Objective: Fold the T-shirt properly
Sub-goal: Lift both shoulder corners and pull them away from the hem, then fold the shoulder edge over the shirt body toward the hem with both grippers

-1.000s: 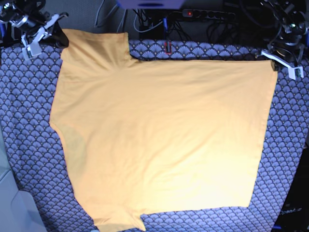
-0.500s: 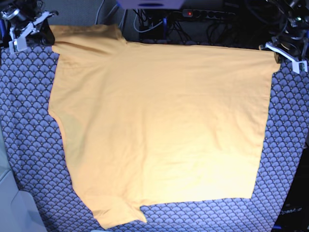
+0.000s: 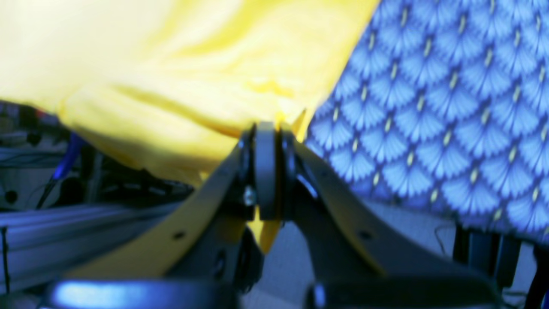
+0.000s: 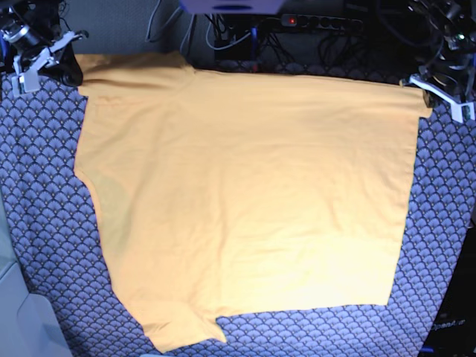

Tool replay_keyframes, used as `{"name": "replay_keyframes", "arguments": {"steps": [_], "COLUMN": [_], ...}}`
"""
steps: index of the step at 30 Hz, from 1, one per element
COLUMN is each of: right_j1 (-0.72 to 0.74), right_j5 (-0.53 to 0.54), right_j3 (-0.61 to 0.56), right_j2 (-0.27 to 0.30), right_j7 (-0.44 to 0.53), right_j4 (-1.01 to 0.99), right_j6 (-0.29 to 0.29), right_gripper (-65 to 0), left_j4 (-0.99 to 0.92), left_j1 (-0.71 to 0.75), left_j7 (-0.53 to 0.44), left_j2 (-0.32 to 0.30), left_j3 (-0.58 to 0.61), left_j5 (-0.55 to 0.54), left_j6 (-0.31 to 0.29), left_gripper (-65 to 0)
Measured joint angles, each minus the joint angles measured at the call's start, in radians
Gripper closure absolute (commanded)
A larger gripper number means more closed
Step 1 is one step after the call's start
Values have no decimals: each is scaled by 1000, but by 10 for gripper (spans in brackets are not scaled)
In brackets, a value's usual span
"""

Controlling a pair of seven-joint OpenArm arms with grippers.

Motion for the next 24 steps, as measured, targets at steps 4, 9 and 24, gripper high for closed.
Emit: {"name": "replay_keyframes", "arguments": {"steps": [4, 9, 24], "right_j1": [82, 201, 588], "right_j5": [2, -30, -481], "right_j3": [-3, -1, -119], "right_j2": [19, 31, -12], "right_j7": [-109, -203, -360], "right_j4": [-2, -2, -9], "right_j6": [6, 5, 13], "right_gripper": [0, 0, 0], "left_j4": [0, -3, -6], "left_j1": [-29, -96, -353], "left_j7": [-2, 5, -2], "left_j2": [-3, -5, -2], "left_j3": [3, 3, 100], "left_j5": [-2, 9, 321], "left_j6": [3, 7, -5], "left_gripper": [0, 0, 0]}}
